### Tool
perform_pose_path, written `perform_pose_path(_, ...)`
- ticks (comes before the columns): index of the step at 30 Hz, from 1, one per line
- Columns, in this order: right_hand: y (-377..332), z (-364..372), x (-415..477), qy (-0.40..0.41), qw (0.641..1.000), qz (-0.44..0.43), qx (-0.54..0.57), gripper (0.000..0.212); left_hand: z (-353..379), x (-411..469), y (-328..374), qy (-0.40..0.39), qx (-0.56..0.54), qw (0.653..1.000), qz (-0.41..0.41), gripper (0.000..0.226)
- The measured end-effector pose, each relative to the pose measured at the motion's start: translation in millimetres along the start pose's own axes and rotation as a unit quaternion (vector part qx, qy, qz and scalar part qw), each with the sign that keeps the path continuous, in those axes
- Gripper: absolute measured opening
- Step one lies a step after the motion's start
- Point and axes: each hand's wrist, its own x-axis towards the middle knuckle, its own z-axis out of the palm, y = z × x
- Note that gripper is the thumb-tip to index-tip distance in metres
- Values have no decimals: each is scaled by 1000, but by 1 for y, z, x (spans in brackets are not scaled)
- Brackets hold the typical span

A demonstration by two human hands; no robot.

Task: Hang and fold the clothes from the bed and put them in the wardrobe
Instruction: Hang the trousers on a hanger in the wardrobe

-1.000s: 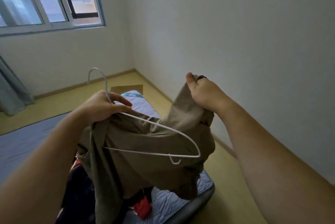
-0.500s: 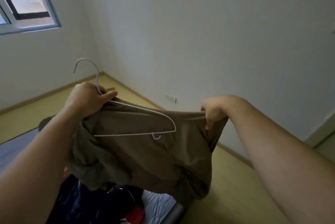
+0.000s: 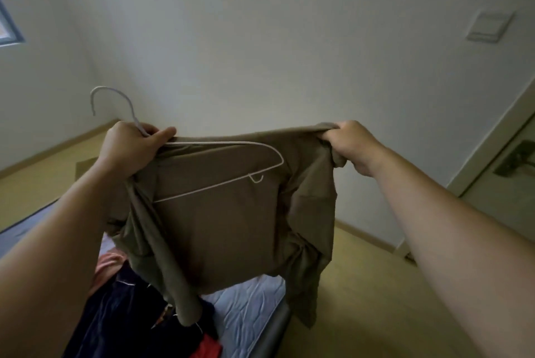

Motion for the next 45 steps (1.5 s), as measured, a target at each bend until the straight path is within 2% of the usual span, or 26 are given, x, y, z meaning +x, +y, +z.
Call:
perform_pose_path(3,3,-6,4,0,1000,-29,-7,27,5,8,5,-7,-52,999,-11,45)
perform_pose_path(6,4,-15,12,32,991,-53,-123,23,8,11,15,-21,-95,995,-35,50)
perform_pose_path(10,5,-25,15,100,938,-11,-332,27,7,6,33,-74,-125,989,-2,54)
perform_pose_path(13,1,-29,15,143,913,34,-381,35,12,1,48,-111,-107,987,45,56)
perform_pose_path(15,-4,-32,17,156,925,53,-342,41,20,-3,60,-129,-88,986,63,55)
perform_pose_path(18,-11,-38,17,129,968,79,-201,50,35,-9,79,-136,-51,986,83,66)
perform_pose_path(22,-20,-49,9,96,985,78,-119,59,55,-17,111,-152,-11,982,113,71)
perform_pose_path(26,-26,-69,-4,16,996,56,-67,46,79,-22,142,-162,42,976,142,61)
perform_pose_path(30,-30,-88,-26,-26,1000,11,5,34,108,-29,177,-148,91,968,182,56)
perform_pose_path(34,-22,-108,-45,-24,999,-29,39,34,138,-34,218,-149,58,970,186,54)
perform_pose_path(40,9,-132,-76,-28,986,15,166,25,170,-46,289,-176,-76,969,157,51)
perform_pose_path(45,50,-161,-89,61,990,4,123,21,189,-58,335,-202,-140,952,181,53)
